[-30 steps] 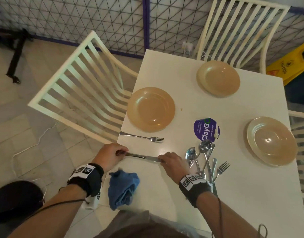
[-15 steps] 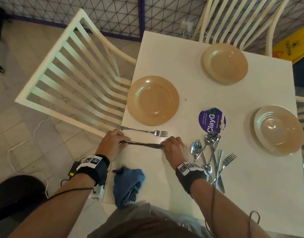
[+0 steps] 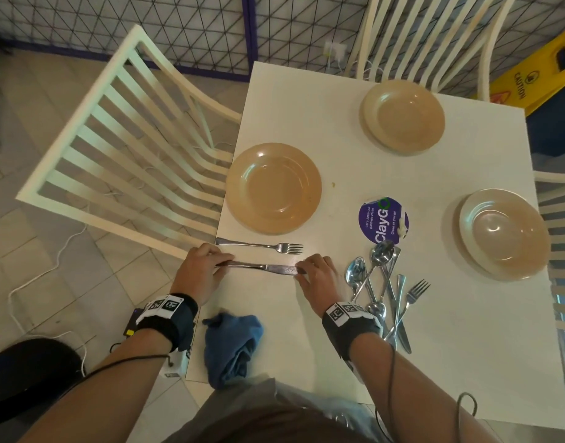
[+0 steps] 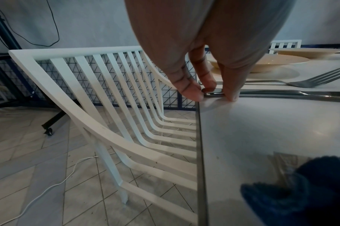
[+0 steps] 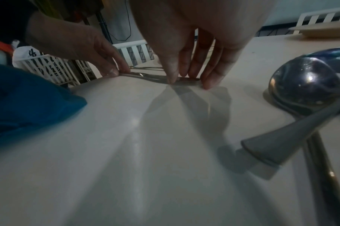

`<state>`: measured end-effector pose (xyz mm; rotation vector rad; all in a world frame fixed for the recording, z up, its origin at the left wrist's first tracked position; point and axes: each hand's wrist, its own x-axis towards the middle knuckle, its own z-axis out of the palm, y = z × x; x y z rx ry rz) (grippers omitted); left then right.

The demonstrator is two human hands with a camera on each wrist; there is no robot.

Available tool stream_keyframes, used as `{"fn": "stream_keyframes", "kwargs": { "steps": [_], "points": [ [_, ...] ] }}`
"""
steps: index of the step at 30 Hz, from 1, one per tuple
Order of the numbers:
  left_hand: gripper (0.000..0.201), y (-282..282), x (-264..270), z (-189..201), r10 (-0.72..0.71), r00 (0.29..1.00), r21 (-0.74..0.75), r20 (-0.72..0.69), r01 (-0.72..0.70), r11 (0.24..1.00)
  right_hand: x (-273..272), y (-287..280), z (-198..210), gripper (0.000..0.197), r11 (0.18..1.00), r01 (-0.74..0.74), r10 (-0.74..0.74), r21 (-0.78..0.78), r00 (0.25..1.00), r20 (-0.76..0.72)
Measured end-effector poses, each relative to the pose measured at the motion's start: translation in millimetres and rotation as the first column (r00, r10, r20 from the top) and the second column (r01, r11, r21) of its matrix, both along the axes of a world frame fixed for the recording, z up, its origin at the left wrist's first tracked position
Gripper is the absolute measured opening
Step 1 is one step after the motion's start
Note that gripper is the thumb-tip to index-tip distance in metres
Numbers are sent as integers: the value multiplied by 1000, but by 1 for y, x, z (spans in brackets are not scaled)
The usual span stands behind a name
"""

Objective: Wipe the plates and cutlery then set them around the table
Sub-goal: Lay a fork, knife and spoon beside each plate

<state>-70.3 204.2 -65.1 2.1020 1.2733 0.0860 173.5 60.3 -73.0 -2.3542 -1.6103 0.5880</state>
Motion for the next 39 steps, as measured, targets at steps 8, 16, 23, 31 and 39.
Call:
{"fn": "stream_keyframes", "kwargs": {
  "steps": [8, 16, 23, 31, 39],
  "points": [
    [28, -7, 10, 21, 35, 998, 10, -56, -34, 999, 16, -25, 12, 24, 990, 136, -128, 47, 982, -141],
    [21, -46, 72, 64, -15, 997, -59, 77, 19, 998, 70, -86, 27, 16, 883, 467, -453, 43, 872, -186],
    [15, -91, 141, 68, -148, 981, -149, 128, 166, 975, 106, -107, 18, 28, 758, 575, -626, -307, 774, -96],
    [20, -146, 176, 79, -223, 975, -202, 20, 223, 954, 119, -91, -1, 28, 732, 520, -638, -440, 750, -176],
    [23, -177, 188, 94, -218, 974, -146, -59, 208, 967, 140, -103, 15, 42, 800, 387, -547, -457, 784, -293]
  ]
}}
